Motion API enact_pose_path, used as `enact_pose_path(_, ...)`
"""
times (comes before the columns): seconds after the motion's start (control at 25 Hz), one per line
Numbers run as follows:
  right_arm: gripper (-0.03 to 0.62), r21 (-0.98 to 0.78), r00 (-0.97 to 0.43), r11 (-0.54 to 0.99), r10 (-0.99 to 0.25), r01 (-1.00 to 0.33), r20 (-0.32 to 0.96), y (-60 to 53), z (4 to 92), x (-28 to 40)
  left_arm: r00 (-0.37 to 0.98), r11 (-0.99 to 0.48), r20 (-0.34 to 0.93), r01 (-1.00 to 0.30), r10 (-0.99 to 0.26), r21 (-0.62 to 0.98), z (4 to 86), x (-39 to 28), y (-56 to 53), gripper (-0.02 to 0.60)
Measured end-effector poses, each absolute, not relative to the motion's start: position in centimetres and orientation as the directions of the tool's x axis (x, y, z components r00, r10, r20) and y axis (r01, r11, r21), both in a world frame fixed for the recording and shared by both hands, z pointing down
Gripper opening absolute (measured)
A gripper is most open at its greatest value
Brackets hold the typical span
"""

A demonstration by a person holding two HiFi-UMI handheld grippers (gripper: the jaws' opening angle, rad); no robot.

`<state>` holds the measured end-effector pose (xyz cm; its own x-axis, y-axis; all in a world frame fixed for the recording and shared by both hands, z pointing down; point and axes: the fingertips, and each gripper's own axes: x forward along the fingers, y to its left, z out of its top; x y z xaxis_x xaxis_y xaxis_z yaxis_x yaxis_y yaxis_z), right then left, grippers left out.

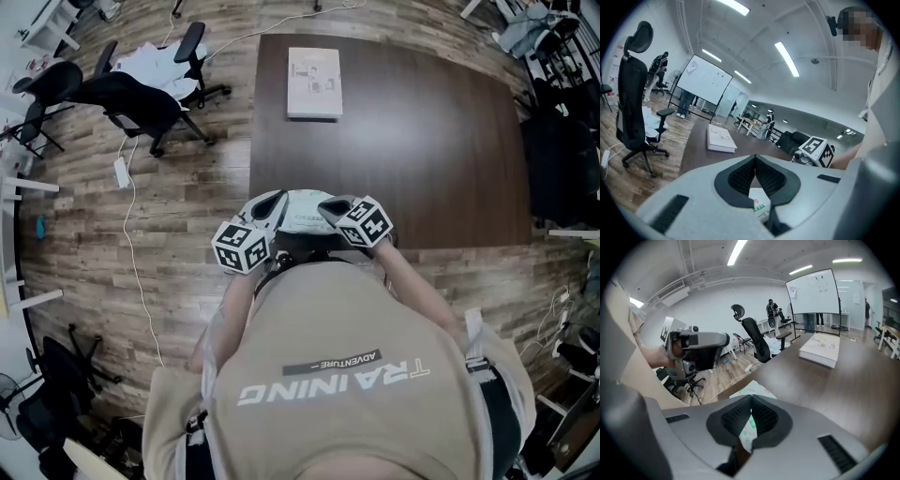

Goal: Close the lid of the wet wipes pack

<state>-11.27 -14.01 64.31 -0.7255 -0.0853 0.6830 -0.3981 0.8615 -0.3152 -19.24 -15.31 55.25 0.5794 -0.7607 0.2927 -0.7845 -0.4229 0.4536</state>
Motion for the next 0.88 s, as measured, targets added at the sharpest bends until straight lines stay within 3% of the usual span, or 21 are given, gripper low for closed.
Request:
enact_pose_path(0.28, 0.014, -0.222, -0.811, 0.892, -0.223, -0.394, 0.541, -17.1, 57.5, -11.6, 0.55, -0.43, 0.249, -0.807, -0.797, 0.406, 52.0, -19.9, -17.0, 0.009)
enact_pose_path(0.88, 0.014, -0.118, -0.829, 0.856, -0.44, -0.504, 0.345, -21.3, 47.6, -9.1, 0.567, -0.537, 0.119, -0.816, -0.815, 0.211, 42.1, -20.3, -20.5, 0.009)
